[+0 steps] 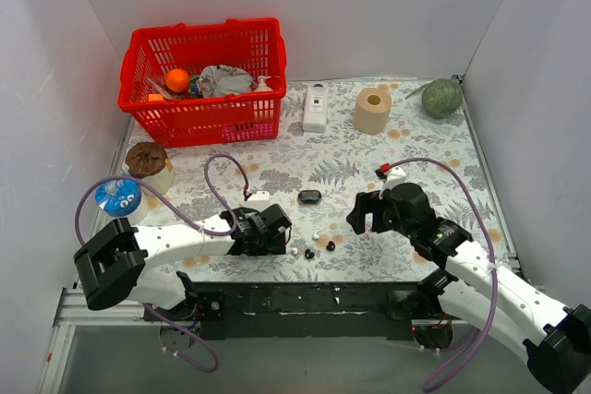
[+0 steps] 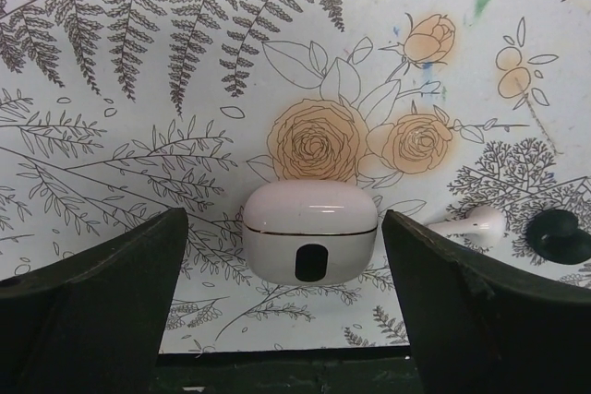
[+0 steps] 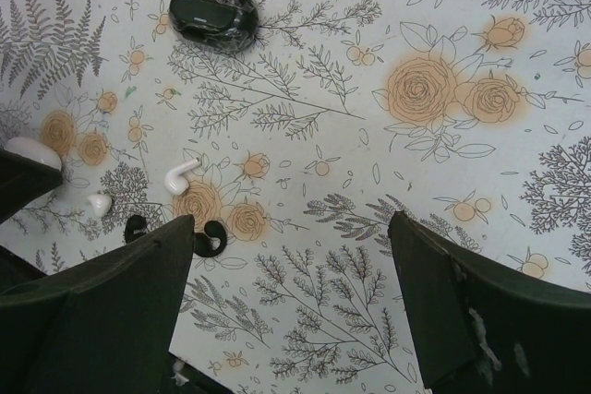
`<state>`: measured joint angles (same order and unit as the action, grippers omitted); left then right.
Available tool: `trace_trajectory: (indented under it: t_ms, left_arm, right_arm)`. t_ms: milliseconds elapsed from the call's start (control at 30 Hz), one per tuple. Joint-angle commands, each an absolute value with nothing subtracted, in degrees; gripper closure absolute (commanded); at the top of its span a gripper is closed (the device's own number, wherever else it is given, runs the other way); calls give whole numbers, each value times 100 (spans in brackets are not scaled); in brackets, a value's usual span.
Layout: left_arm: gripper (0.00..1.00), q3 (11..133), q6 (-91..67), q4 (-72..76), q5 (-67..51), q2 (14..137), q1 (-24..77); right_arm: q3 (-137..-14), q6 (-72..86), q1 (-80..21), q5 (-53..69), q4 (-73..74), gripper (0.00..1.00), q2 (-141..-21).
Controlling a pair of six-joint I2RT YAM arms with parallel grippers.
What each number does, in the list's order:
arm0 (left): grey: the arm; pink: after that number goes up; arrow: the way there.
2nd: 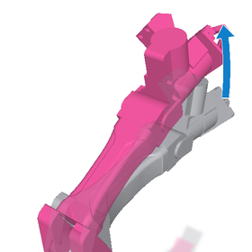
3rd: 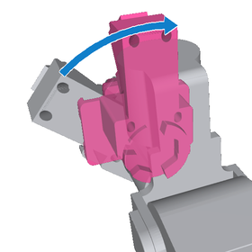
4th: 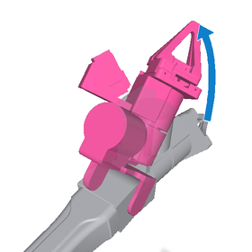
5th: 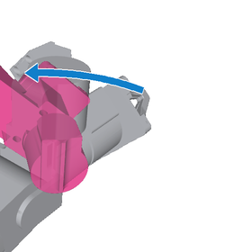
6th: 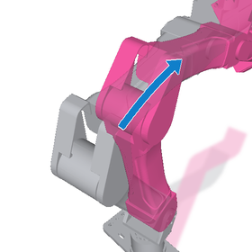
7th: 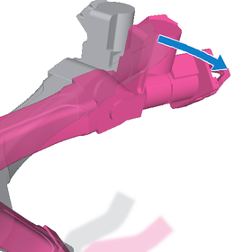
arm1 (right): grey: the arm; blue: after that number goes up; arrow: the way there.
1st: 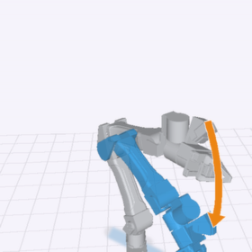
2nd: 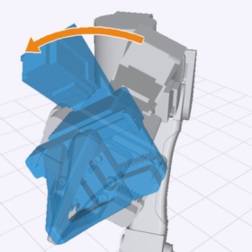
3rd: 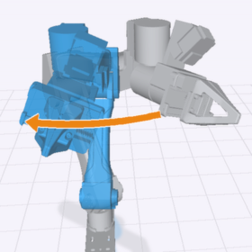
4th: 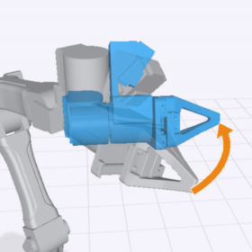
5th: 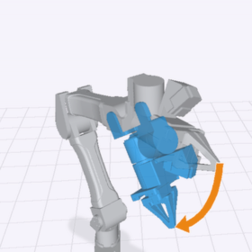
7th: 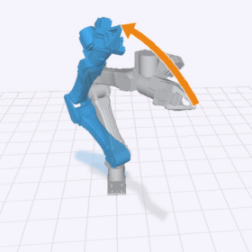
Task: Insert the wireless bluetooth earbuds into the charging case
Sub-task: Pick up the charging case at the center of the board.
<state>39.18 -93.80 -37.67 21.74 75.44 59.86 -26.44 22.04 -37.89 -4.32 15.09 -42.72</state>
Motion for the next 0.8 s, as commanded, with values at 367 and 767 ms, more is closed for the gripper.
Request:
trace_trajectory:
  t_ms: [367,767]
  left_arm:
    - [22,4034,-9317,-3533,2268,7796,6003]
    - [42,3850,-9290,-3384,2109,7770,6003]
  right_arm:
    - [-2698,2109,-3788,-334,1424,7,-4236]
    - [-2690,2145,-3788,-352,1459,7,-4210]
